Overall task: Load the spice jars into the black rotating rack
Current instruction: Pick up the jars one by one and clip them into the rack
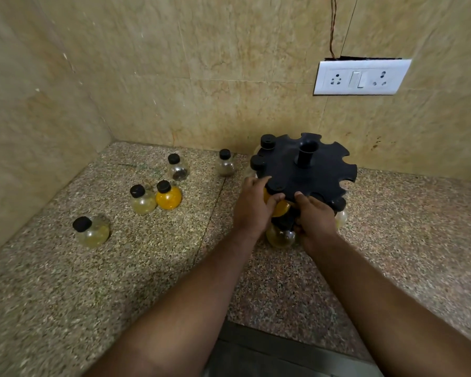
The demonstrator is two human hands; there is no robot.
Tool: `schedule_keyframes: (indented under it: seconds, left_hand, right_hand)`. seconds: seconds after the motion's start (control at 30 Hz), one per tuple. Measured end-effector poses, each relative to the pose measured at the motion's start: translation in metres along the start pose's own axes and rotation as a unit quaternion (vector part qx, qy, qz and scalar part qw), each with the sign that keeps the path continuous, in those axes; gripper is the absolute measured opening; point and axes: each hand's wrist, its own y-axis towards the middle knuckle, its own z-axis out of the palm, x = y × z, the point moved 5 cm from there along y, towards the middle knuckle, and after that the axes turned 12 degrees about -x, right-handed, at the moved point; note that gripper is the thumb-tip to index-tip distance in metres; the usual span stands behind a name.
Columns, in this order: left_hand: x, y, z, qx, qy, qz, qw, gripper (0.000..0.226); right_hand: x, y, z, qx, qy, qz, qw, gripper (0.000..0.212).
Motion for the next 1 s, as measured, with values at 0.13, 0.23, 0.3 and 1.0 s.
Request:
schedule_keyframes:
  seconds: [0.13, 0.23, 0.3, 1.0]
  left_hand:
    - [-0.002, 0.005, 0.0, -0.03, 0.003, -0.017, 0.999, 0.057]
    - [0.01, 0.007, -0.004, -0.04, -0.029, -0.043, 0.998, 0.061]
    - [0.022, 0.003, -0.008, -0.049, -0.04, -0.066, 0.996, 0.062]
    - [0.194, 0.067, -0.045, 0.002, 0.023, -0.228, 0.973, 0.053]
  right_hand:
    - [0.001, 0.006, 0.0, 0.031, -0.049, -0.009, 0.998, 0.024]
    - [0.0, 0.003, 0.002, 0.063, -0.076, -0.028, 0.995, 0.028]
    - [-0.003, 0.001, 0.006, 0.083, -0.096, -0.044, 0.991, 0.033]
    - [-0.112, 0.014, 0.176, 0.208, -0.447, -0.185, 0.85, 0.045]
